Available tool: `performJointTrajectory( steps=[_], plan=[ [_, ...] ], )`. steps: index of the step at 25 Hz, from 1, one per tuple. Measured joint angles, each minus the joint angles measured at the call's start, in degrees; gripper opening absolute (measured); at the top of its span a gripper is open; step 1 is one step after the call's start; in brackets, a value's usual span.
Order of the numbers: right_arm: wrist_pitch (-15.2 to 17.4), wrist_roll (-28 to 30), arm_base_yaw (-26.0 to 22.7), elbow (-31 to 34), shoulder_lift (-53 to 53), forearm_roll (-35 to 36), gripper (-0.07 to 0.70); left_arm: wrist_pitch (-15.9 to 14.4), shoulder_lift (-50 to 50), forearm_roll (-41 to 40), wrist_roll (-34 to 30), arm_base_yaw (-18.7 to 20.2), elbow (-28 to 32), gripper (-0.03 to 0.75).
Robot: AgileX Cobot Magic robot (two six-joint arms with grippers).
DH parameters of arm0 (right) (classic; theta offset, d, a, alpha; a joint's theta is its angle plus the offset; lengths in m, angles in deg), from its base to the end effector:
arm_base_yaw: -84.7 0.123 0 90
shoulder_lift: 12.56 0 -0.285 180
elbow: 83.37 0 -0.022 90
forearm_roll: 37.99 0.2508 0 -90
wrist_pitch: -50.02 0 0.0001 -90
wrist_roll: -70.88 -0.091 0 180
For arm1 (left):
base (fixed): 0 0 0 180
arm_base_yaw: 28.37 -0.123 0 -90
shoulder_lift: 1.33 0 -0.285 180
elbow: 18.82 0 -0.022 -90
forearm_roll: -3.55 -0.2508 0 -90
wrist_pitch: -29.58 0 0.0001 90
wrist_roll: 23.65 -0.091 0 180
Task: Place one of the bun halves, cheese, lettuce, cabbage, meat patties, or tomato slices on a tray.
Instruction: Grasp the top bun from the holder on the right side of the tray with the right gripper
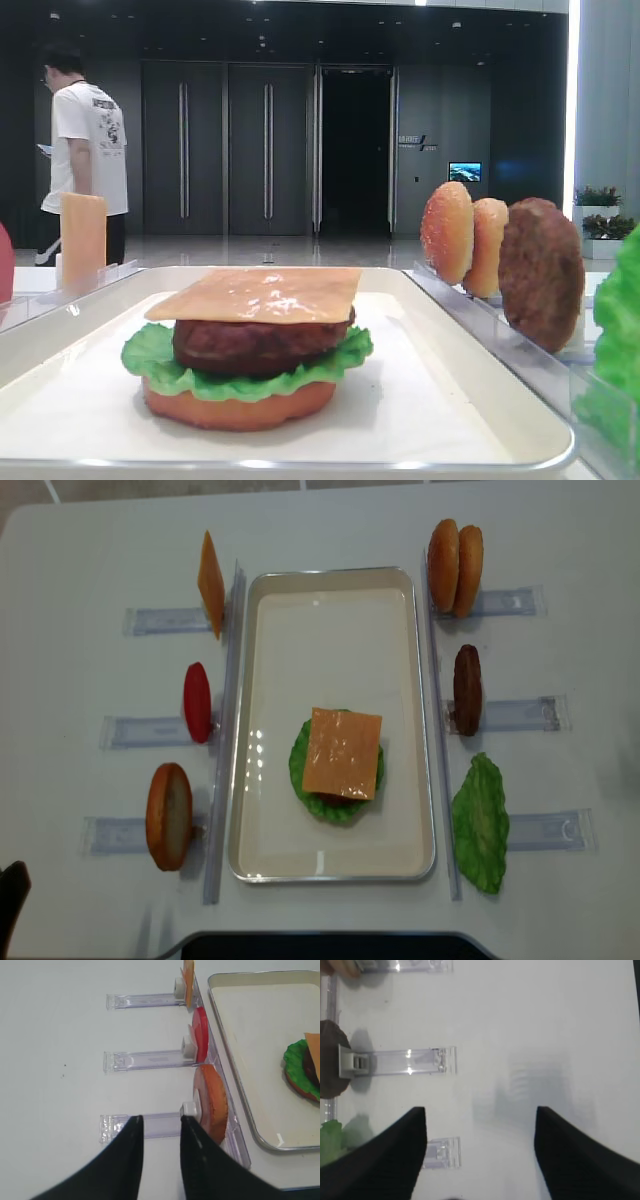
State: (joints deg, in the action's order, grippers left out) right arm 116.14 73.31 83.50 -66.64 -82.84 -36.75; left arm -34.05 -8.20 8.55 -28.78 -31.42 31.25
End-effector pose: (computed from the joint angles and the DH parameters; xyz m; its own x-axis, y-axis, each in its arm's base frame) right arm 0.1942 -0.0023 0.3451 -0.8917 -0.0150 -0.4524 -0.0180 0.9998 0.0024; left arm -0.0062 -0.0075 0.2662 -0.5052 0.0237 -0.8627 0.0398 0.9992 0.0041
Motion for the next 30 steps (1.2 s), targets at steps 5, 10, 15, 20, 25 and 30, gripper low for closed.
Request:
performJointTrajectory(
  steps=[5, 10, 15, 20, 25, 30],
  plan=[
    [1.9, 0.0, 0.0, -11.2, -11.2, 0.0, 0.47, 0.0, 0.0, 0.0, 0.0, 0.0, 0.0, 0.166],
    [3.6, 0.0, 0.0, -21.7, -21.4, 0.0, 0.47, 0.0, 0.0, 0.0, 0.0, 0.0, 0.0, 0.16],
    [3.8, 0.0, 0.0, -31.8, -30.8, 0.0, 0.47, 0.0, 0.0, 0.0, 0.0, 0.0, 0.0, 0.16],
    [3.8, 0.0, 0.0, -38.7, -38.4, 0.0, 0.47, 0.0, 0.0, 0.0, 0.0, 0.0, 0.0, 0.16],
    [3.8, 0.0, 0.0, -42.9, -44.9, 0.0, 0.47, 0.0, 0.0, 0.0, 0.0, 0.0, 0.0, 0.16],
    [3.8, 0.0, 0.0, -43.5, -47.6, 0.0, 0.47, 0.0, 0.0, 0.0, 0.0, 0.0, 0.0, 0.16]
  ],
)
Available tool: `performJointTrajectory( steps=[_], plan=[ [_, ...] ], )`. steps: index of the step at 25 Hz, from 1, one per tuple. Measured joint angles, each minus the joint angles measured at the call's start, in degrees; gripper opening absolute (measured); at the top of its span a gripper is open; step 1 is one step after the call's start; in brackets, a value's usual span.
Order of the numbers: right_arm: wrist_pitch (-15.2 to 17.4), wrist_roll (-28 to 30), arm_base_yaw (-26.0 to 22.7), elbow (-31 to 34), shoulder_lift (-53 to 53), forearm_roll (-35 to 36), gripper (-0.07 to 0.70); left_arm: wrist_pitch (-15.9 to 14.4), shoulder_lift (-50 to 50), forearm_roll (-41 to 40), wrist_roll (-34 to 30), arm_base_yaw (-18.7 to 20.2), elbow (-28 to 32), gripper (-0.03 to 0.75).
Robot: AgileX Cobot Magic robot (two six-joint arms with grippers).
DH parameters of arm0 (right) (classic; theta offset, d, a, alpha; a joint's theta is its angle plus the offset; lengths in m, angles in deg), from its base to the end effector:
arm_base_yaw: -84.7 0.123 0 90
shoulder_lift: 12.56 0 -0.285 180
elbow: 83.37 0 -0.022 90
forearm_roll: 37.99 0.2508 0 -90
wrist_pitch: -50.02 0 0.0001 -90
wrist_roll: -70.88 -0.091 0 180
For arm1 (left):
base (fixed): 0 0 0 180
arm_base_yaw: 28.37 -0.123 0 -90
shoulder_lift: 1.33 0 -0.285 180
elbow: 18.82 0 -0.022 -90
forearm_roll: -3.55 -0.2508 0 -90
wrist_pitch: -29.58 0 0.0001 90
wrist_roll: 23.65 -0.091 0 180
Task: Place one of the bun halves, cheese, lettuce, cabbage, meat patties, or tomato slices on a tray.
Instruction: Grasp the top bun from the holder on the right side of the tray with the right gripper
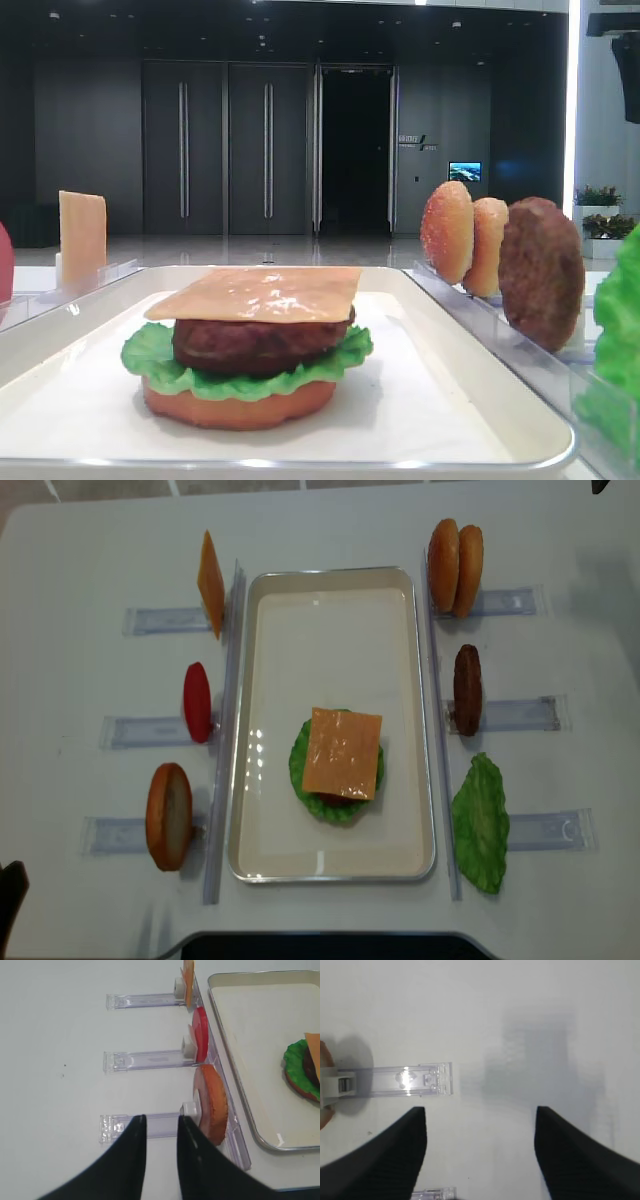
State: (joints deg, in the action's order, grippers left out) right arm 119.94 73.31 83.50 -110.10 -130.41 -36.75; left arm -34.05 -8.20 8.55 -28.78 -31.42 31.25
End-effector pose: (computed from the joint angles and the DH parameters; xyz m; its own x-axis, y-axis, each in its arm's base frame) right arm 0.4137 -0.0068 0.3060 -0.9454 -0.0152 -0.3255 -0.0187 0.9998 0.0078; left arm -0.0062 -0.0075 0.2662 -0.5052 0.0237 -0.8627 0.0398 0.9992 0.0041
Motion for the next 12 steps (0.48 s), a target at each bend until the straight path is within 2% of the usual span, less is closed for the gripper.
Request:
performJointTrajectory(
  steps=[7, 12],
  plan=[
    [0.1, -2.0, 0.7, -2.1, -0.3, 0.7, 0.47, 0.0, 0.0, 0.0, 0.0, 0.0, 0.0, 0.16],
    [0.1, -6.0, 5.2, -4.8, -0.3, 1.6, 0.47, 0.0, 0.0, 0.0, 0.0, 0.0, 0.0, 0.16]
  ],
)
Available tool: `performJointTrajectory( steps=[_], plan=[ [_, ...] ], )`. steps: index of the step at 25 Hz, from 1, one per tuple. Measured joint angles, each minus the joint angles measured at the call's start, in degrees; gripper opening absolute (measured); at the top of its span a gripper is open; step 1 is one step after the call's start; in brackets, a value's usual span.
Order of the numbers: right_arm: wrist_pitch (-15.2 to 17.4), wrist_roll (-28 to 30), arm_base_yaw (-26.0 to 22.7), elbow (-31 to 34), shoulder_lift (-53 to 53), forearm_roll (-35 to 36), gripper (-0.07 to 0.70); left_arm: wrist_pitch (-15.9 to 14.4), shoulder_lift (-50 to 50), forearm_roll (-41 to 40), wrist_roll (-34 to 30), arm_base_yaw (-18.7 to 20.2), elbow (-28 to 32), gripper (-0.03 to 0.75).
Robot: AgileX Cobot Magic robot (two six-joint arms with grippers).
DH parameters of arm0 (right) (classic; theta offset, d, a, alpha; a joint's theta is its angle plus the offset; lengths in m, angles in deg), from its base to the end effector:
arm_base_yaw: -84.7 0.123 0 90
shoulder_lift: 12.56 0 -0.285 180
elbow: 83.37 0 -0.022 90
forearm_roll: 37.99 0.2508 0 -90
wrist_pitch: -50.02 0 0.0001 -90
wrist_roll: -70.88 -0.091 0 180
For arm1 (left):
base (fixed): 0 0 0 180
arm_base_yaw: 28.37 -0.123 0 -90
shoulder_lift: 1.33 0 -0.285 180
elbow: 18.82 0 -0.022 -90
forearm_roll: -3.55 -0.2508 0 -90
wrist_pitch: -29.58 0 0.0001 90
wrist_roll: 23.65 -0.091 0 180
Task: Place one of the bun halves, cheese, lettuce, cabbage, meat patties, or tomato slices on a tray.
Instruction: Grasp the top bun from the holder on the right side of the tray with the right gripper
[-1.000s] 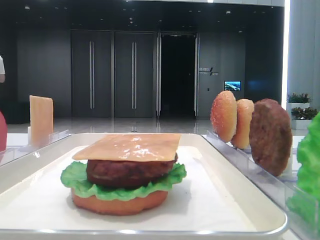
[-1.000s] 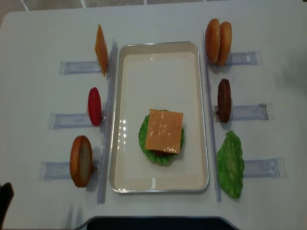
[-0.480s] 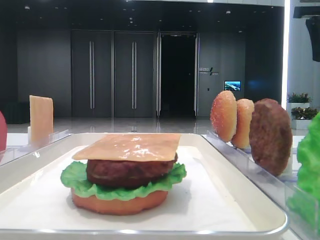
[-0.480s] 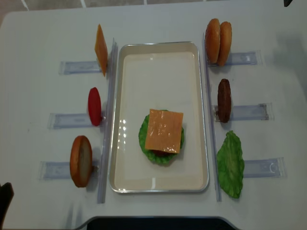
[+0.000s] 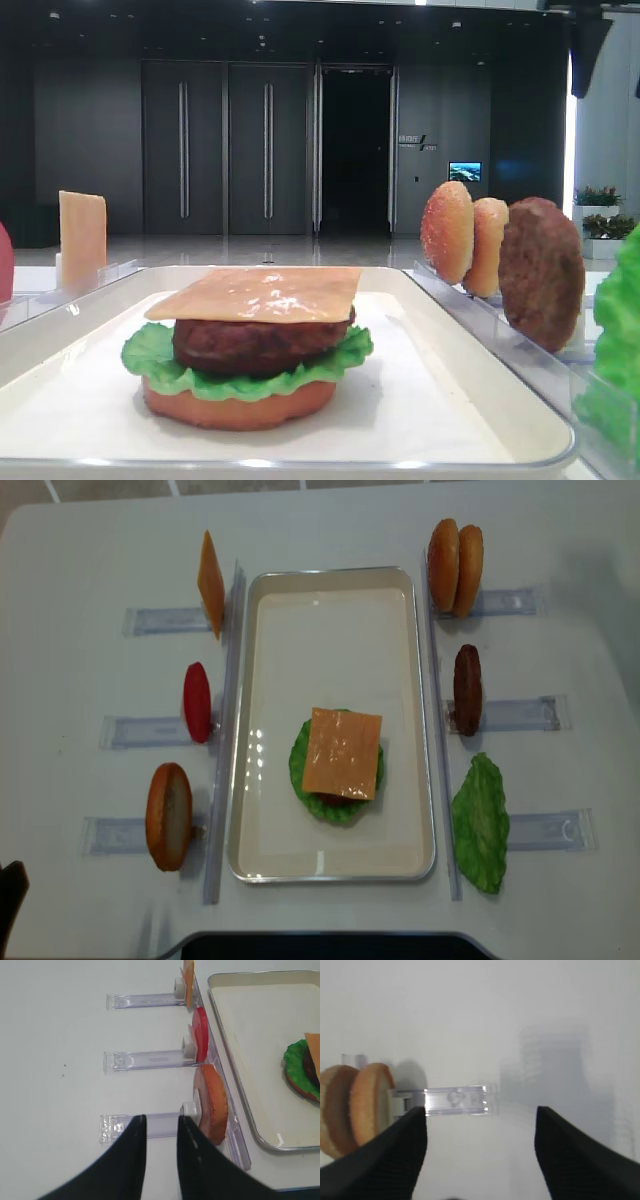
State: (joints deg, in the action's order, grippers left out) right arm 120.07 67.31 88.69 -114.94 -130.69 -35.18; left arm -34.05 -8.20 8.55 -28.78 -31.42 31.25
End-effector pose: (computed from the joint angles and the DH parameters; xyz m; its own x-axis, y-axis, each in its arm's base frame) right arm 0.4181 0.0334 0.3279 -0.9195 0.0149 -0.3928 -0.0152 0.9972 0.0735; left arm -0.0062 -0.0075 0.2662 -0.5052 0.0237 -0.8627 0.0398 0.9992 0.0041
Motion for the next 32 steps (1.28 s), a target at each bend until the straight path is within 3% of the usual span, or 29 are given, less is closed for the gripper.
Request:
performJointTrajectory(
  steps=[8, 18, 23, 32],
  plan=[
    [0.0, -7.2, 8.4, -2.1, -0.3, 0.2, 0.47, 0.0, 0.0, 0.0, 0.0, 0.0, 0.0, 0.159],
    [-3.9, -8.5, 15.3, -2.1, -0.4, 0.3, 0.486, 0.0, 0.0, 0.0, 0.0, 0.0, 0.0, 0.159],
    [-5.9, -9.1, 17.1, -2.1, -0.4, 0.3, 0.486, 0.0, 0.0, 0.0, 0.0, 0.0, 0.0, 0.159],
    [-6.1, -9.1, 17.2, -2.1, -0.4, -0.4, 0.486, 0.0, 0.0, 0.0, 0.0, 0.0, 0.0, 0.159]
  ],
)
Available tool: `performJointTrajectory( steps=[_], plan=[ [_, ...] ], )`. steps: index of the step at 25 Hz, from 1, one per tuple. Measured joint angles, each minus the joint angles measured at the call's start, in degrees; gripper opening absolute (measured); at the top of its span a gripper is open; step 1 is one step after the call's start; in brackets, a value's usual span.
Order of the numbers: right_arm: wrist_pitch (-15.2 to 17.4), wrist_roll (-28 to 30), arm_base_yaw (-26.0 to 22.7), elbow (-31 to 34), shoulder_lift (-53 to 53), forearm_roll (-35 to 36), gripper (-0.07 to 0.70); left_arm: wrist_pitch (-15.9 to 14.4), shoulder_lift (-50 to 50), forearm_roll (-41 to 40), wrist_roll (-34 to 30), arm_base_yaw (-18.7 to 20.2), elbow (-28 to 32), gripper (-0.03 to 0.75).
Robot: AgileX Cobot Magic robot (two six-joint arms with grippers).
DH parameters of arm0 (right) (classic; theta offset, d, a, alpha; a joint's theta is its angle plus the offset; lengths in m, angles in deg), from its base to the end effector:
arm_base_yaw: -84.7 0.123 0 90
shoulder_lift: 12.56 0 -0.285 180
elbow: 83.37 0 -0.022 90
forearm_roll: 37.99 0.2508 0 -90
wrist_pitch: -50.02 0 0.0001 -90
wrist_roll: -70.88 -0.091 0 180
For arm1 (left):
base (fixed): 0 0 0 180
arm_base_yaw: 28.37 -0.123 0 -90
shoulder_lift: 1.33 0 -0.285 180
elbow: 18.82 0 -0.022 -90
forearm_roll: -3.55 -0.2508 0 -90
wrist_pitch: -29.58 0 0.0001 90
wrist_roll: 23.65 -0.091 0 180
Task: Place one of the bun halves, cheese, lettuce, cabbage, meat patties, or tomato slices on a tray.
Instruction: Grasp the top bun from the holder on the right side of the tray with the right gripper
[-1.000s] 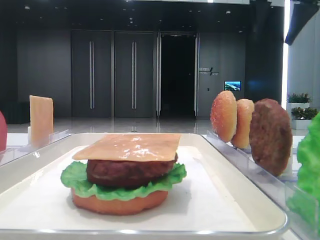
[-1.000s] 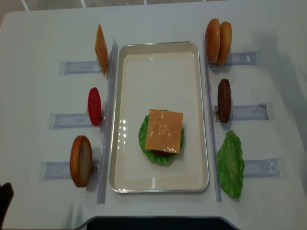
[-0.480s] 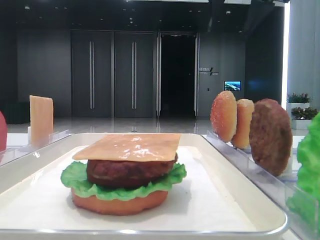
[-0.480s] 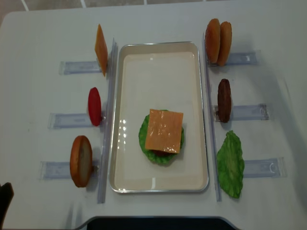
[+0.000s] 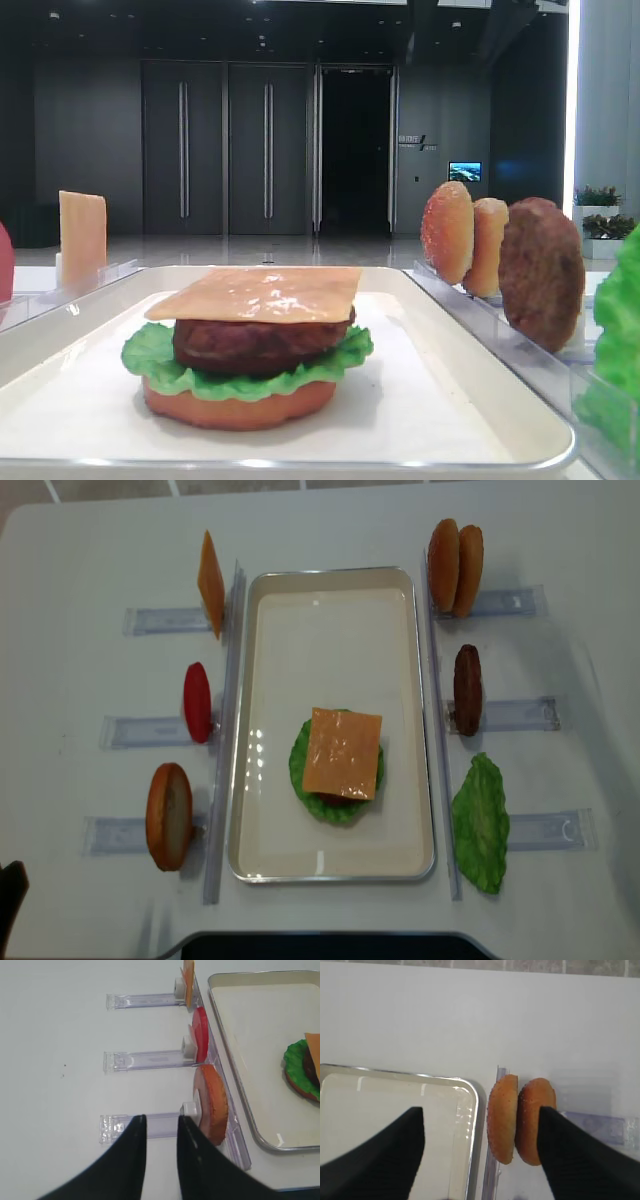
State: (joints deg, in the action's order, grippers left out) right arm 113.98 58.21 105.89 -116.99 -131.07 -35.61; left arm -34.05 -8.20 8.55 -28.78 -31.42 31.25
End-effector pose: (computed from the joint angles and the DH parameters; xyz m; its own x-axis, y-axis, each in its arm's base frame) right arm 0.4005 0.1589 0.3398 -0.8650 -0.0812 -0.4952 -0.1792 0.9717 0.1537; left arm -0.0062 -0.0075 0.2662 -0.5052 0.0237 -0.8627 0.0398 0.9992 0.0041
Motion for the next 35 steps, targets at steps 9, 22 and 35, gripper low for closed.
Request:
performJointTrajectory(
  steps=[9, 22, 35],
  plan=[
    [1.7, -0.1, 0.4, 0.0, -1.0, -0.1, 0.486, 0.0, 0.0, 0.0, 0.0, 0.0, 0.0, 0.159],
    [3.3, -0.1, 2.4, 0.0, -9.0, -2.4, 0.486, 0.0, 0.0, 0.0, 0.0, 0.0, 0.0, 0.159],
    [2.3, -0.1, 2.4, 0.0, -9.5, -2.8, 0.482, 0.0, 0.0, 0.0, 0.0, 0.0, 0.0, 0.159]
  ],
)
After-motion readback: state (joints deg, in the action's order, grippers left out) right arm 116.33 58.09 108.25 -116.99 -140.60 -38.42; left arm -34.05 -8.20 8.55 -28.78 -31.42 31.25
